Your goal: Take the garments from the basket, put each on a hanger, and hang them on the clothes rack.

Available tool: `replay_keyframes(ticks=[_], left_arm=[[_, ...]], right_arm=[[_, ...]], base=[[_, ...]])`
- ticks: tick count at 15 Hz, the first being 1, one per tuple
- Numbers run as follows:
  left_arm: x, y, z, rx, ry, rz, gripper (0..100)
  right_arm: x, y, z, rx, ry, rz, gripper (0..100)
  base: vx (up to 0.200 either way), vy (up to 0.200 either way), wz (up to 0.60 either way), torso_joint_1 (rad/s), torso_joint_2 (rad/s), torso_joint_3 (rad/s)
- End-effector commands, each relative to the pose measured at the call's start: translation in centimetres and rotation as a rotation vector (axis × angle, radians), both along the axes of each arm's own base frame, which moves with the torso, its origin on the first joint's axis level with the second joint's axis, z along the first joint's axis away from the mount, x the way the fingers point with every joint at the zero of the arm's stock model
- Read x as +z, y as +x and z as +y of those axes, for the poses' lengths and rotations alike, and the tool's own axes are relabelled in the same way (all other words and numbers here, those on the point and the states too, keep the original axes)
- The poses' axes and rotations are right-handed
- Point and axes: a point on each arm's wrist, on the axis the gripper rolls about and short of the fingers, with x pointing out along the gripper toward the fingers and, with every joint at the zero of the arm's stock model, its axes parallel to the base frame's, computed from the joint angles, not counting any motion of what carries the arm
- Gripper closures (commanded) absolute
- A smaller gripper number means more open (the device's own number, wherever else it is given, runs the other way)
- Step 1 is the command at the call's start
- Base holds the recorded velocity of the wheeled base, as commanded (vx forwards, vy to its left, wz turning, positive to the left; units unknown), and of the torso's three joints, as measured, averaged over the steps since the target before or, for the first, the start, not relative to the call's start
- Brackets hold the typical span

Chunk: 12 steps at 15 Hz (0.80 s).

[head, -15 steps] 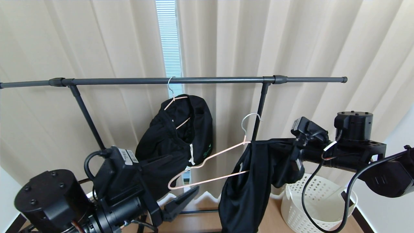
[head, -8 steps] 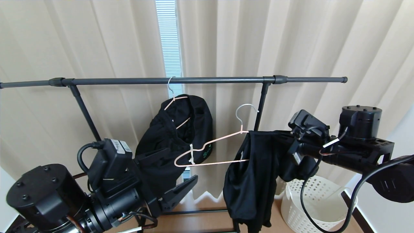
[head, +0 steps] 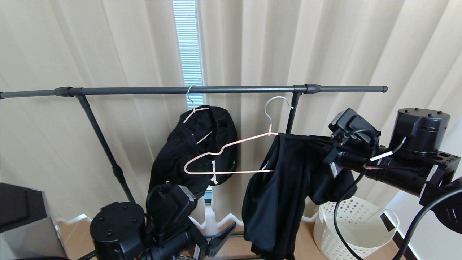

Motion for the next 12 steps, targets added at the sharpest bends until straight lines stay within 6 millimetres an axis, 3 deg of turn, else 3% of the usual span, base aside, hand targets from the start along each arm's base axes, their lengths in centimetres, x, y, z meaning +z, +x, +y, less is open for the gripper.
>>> replay_keyframes(ticks=[1,7,12], left_arm=[[-1.6,0.5,-0.7,0.016,0.038,0.037,0],[-3.7,2.4,-3.8,0.138,0.004,0.068,0],[-3.7,3.8,-5.1,0.193,-0.052,0.047,0]], right_arm=[[0.8,-0.6,0.1,0.01,0.012,-0.022,100],[1.5,-2.0,1.4,0.061,0.051,-0.019,100],[1.5,-2.6,2.2,0.086,0.074,-0.005,100]], base=[[0.0,0.0,0.0,0.0,0.0,0.0],[0.0,0.0,0.0,0.0,0.0,0.0],[0.0,0.0,0.0,0.0,0.0,0.0]])
